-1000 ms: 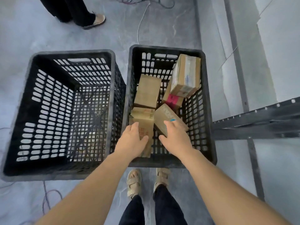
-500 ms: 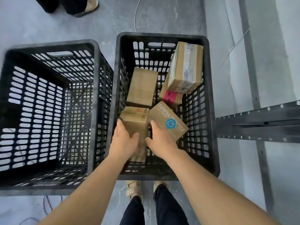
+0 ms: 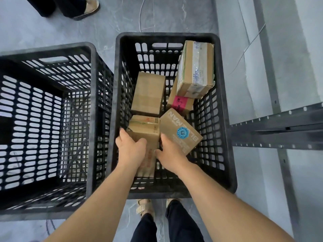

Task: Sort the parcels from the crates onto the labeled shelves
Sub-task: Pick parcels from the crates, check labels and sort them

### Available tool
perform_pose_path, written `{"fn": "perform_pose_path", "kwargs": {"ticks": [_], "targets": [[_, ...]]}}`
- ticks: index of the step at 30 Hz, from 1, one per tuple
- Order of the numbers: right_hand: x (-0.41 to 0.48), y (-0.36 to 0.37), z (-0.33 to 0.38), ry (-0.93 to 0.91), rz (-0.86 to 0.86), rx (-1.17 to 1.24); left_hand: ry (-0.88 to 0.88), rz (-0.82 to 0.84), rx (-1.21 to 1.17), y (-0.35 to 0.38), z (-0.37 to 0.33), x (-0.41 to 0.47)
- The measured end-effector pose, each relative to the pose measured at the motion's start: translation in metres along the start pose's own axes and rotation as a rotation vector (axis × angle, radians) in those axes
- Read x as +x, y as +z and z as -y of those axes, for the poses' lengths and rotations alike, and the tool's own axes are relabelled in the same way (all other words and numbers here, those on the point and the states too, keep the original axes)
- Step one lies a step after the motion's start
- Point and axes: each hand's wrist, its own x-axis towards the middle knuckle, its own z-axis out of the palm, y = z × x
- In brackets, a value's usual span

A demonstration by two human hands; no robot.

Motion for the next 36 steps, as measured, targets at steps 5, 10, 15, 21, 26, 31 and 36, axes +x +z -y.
{"fn": "perform_pose_path", "kwargs": {"ticks": [5,10,15,21,26,31,36], "targets": [[-0.008,-0.006,-0.004,0.069,-0.014,0.144,0.061,0.022,0.026,-0.013,-0.004,-0.007],[-0.033,-0.034,0.024,-0.040,-0.086,0.228,0.097,0.030,-0.144,-0.034,-0.029,-0.028],[-0.061,-0.063,0.066,-0.085,-0.179,0.219,0.169,0.067,-0.247,-0.067,-0.068,-0.054],[-0.089,-0.080,0.103,-0.119,-0.170,0.249,0.266,0.044,-0.267,-0.101,-0.091,-0.072],[-0.104,-0.079,0.121,-0.125,-0.141,0.160,0.256,0.081,-0.298,-0.124,-0.089,-0.079],[-0.115,-0.076,0.131,-0.082,-0.081,0.265,0.338,0.179,-0.275,-0.142,-0.083,-0.086],[-0.123,-0.077,0.140,-0.117,-0.043,0.392,0.432,0.241,-0.250,-0.159,-0.085,-0.096]]}}
